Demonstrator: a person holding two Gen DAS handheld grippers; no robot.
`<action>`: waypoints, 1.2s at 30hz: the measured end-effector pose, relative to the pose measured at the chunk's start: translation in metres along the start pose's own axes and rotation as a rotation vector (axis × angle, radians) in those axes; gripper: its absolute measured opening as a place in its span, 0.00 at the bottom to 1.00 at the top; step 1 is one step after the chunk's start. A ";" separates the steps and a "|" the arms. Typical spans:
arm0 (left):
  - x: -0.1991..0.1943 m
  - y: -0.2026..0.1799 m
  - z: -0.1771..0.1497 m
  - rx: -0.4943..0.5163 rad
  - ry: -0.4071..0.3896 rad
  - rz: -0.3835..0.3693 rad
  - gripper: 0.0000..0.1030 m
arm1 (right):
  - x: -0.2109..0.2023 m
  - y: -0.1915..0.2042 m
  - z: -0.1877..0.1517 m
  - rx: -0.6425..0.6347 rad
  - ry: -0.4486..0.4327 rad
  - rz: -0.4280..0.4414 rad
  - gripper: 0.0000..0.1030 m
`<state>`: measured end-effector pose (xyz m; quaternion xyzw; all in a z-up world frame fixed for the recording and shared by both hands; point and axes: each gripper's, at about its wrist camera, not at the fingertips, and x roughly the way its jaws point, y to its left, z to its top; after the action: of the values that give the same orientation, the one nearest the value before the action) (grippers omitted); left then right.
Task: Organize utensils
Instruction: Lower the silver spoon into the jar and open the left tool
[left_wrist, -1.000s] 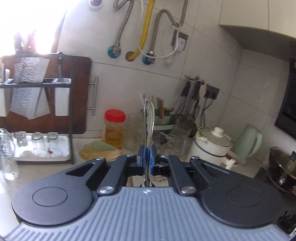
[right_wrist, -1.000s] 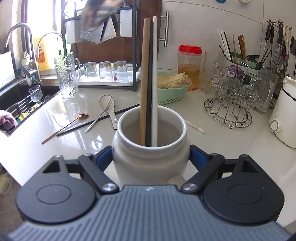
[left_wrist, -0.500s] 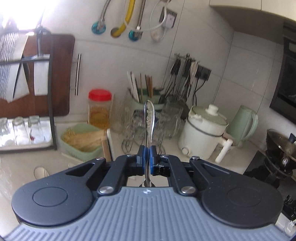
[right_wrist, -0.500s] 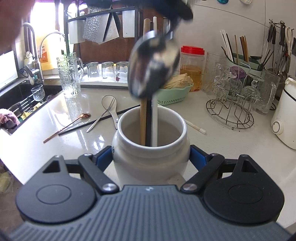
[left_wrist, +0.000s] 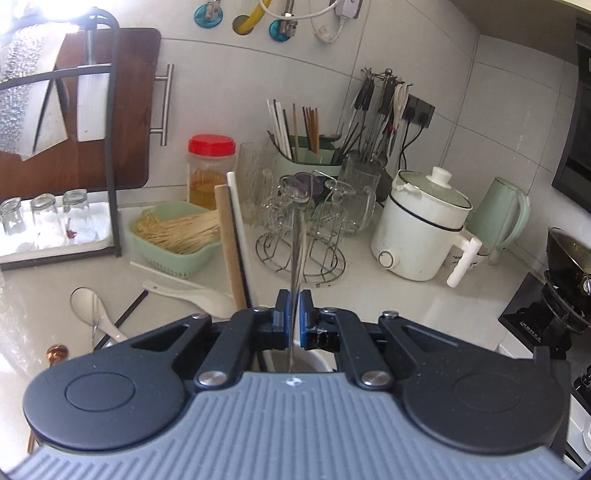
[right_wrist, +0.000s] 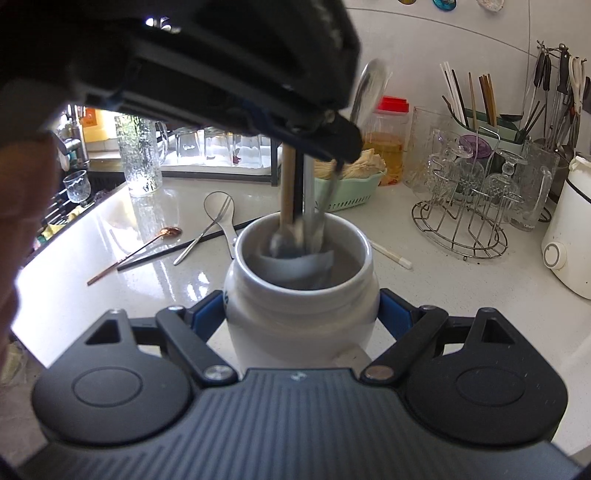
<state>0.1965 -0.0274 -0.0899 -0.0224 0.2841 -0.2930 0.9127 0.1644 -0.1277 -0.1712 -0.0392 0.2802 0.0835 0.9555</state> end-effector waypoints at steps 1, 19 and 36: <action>-0.003 0.000 -0.001 -0.002 -0.001 0.001 0.05 | 0.000 0.000 0.000 0.000 -0.001 0.000 0.87; -0.036 0.013 -0.009 -0.055 0.064 0.098 0.05 | 0.000 -0.001 -0.002 -0.004 -0.012 0.008 0.87; -0.076 0.036 -0.025 -0.175 0.140 0.262 0.06 | 0.001 -0.002 -0.001 -0.007 -0.010 0.019 0.87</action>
<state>0.1513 0.0471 -0.0799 -0.0442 0.3719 -0.1465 0.9156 0.1647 -0.1294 -0.1726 -0.0394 0.2755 0.0938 0.9559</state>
